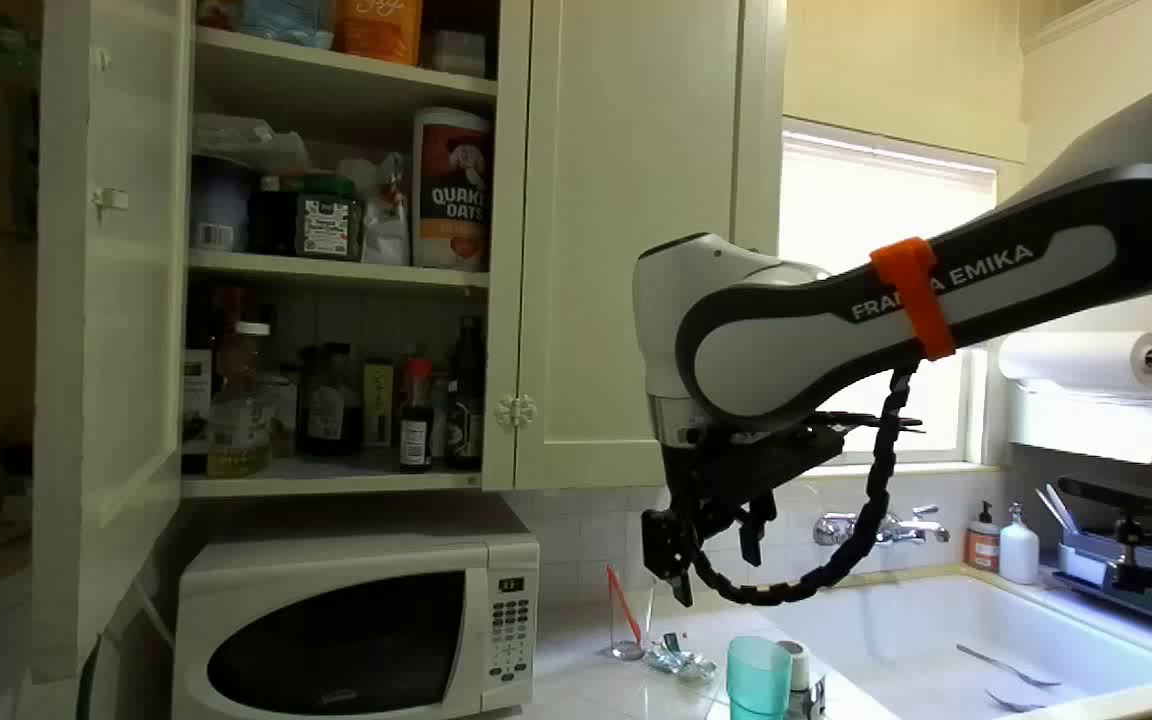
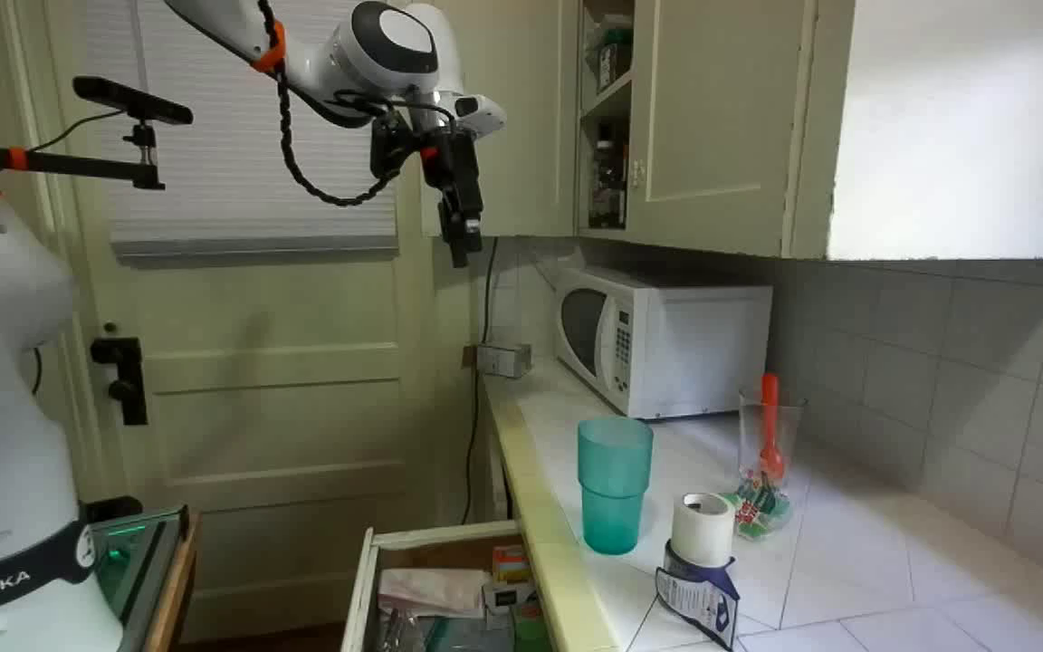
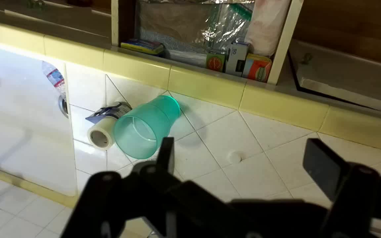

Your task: Put the cup inside the cupboard

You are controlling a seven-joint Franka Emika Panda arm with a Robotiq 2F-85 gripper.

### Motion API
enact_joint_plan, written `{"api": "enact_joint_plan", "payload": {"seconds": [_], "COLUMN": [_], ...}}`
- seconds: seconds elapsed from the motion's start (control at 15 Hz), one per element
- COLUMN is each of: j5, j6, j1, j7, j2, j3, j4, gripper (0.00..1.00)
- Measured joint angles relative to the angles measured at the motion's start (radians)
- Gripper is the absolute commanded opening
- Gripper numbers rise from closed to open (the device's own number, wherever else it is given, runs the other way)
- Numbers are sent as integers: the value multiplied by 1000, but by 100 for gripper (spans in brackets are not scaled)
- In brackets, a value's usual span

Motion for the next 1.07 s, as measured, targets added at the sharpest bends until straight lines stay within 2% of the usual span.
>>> {"api": "enact_joint_plan", "payload": {"seconds": [0.67,0.87,1.07], "j5": [0,-21,-56], "j6": [0,0,28], "j1": [0,13,14], "j7": [0,26,49], "j2": [0,-3,-14], "j3": [0,-32,-77], "j4": [0,-10,-68], "gripper": [100,100,100]}}
